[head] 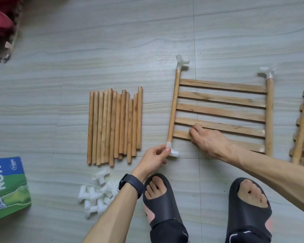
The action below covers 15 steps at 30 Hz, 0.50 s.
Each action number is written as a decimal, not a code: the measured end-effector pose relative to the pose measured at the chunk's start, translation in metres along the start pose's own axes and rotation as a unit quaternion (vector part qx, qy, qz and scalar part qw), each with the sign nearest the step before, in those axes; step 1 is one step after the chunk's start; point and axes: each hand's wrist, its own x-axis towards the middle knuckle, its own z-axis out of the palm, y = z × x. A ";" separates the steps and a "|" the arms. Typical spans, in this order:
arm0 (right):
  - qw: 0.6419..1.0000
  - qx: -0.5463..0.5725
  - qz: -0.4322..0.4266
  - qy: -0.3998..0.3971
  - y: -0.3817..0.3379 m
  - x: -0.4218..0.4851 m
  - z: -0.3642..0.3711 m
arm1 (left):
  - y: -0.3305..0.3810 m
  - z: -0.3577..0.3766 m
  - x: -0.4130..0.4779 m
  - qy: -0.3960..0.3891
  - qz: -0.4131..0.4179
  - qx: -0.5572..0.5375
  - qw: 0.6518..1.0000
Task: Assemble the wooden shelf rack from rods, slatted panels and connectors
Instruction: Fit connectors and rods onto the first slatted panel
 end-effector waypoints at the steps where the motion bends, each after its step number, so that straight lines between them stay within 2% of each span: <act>1: 1.000 -0.004 -0.005 -0.007 0.001 0.000 -0.001 | 0.001 -0.002 0.001 -0.003 -0.001 0.004 1.000; 6: 0.999 0.000 -0.030 -0.017 0.005 -0.001 -0.004 | -0.001 -0.003 0.006 0.009 0.015 0.071 0.997; 8: 0.999 -0.002 -0.038 -0.002 0.008 -0.002 -0.002 | -0.005 -0.006 0.008 0.018 0.042 0.159 0.986; 10: 0.999 -0.011 -0.047 0.016 0.009 -0.003 0.003 | -0.007 -0.008 0.008 0.026 0.076 0.331 0.940; 12: 0.998 -0.015 -0.061 0.024 0.010 -0.006 0.008 | -0.010 -0.006 0.009 0.069 0.146 0.486 0.859; 15: 0.995 -0.020 -0.088 0.037 0.013 -0.010 0.013 | -0.013 -0.004 0.015 0.084 0.234 0.583 0.773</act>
